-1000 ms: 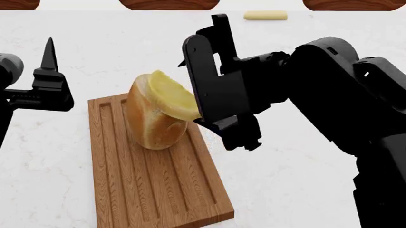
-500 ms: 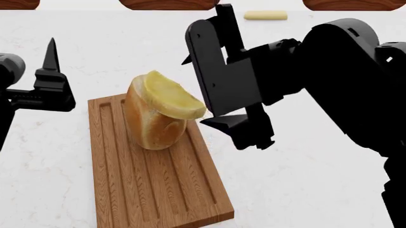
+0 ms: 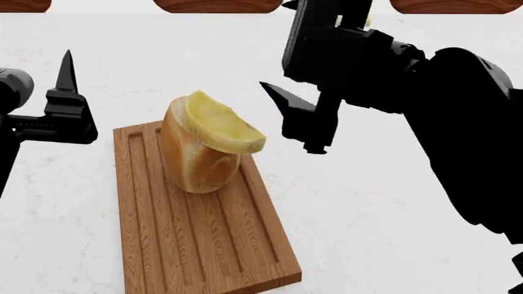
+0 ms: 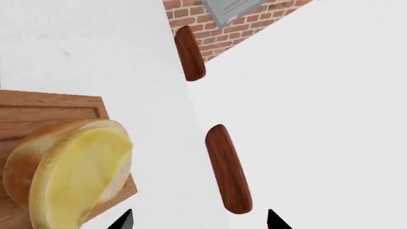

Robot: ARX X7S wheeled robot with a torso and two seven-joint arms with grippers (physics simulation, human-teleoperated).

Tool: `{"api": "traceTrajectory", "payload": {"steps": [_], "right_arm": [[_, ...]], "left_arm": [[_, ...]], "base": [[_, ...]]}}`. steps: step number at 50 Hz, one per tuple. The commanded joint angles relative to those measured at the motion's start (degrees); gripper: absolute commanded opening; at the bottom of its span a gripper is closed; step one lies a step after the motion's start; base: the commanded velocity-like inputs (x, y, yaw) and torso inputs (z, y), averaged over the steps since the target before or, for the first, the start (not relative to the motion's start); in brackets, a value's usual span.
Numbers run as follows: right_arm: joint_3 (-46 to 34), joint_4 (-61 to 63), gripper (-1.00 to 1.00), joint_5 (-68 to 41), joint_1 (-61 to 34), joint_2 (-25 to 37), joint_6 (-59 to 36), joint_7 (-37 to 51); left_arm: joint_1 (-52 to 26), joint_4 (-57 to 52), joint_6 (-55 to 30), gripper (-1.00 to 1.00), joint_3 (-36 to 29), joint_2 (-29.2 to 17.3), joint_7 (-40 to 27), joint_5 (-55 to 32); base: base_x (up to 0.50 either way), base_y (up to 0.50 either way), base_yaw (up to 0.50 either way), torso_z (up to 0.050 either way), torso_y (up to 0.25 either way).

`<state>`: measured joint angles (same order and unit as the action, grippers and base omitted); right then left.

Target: Pick up the wedge of cheese and place it on the slice of bread to prepare a simple cheese on bread dish.

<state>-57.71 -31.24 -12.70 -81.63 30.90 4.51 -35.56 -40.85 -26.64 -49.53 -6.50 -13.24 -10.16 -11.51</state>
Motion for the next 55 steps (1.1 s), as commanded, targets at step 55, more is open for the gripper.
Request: {"api": "traceTrajectory", "payload": {"steps": [55], "right_arm": [[23.98, 12.32, 1.00, -24.65, 27.21, -1.45, 4.23, 32.62]], "left_arm": [[-6.83, -21.20, -24.42, 1.00, 0.05, -4.94, -3.75, -0.06]], "base": [[0.00, 0.00, 0.00, 0.000, 0.000]]}}
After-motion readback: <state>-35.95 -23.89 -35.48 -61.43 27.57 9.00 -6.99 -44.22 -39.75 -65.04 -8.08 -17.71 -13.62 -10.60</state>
